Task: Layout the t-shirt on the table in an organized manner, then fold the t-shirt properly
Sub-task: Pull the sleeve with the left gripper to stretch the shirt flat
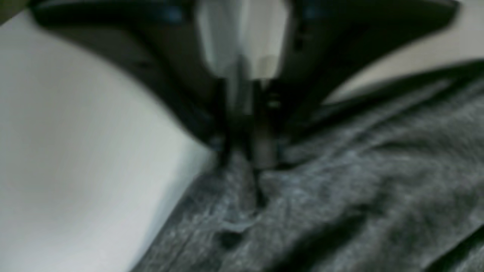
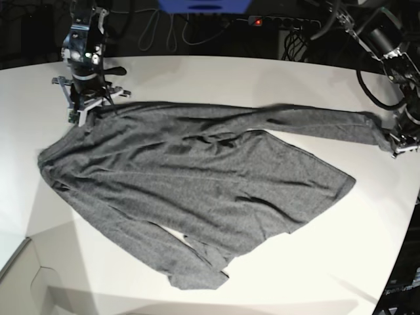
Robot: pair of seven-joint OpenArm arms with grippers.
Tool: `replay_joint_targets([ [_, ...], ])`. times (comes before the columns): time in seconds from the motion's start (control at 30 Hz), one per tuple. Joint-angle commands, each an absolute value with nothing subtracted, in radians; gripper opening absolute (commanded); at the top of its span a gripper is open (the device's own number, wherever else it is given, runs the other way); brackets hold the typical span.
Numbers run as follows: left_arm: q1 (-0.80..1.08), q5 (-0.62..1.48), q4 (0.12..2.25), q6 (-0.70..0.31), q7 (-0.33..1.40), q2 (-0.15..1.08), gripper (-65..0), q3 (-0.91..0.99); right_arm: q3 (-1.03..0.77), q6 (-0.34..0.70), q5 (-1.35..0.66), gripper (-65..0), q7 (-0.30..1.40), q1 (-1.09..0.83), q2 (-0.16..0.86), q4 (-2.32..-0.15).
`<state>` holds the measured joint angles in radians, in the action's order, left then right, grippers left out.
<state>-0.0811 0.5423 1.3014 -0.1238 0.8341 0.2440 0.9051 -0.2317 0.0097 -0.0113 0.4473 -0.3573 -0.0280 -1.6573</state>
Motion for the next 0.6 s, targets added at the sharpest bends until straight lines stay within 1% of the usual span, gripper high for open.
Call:
replay_joint_targets([
  [0.0, -0.096, 0.552, 1.32, -0.128, 0.794, 0.265, -64.8, 0.908, -0.236, 0.005, -0.001, -65.0, 0.492, -0.369, -0.022, -1.666],
  [0.3, -0.097, 0.572, 1.333, -0.127, 0.773, 0.285, -64.8, 0.911, -0.236, 0.005, -0.001, -65.0, 0.484, -0.447, 0.005, -1.762],
  [0.37, -0.099, 0.61, 1.333, -0.125, 0.771, 0.288, -64.8, 0.911, -0.232, 0.005, -0.001, -65.0, 0.484, -0.453, 0.024, -1.756],
  [0.57, -0.131, 0.697, 1.323, -0.124, 0.771, 0.309, -64.8, 0.909, -0.234, 0.005, -0.001, -65.0, 0.483, -0.46, 0.031, -1.756],
])
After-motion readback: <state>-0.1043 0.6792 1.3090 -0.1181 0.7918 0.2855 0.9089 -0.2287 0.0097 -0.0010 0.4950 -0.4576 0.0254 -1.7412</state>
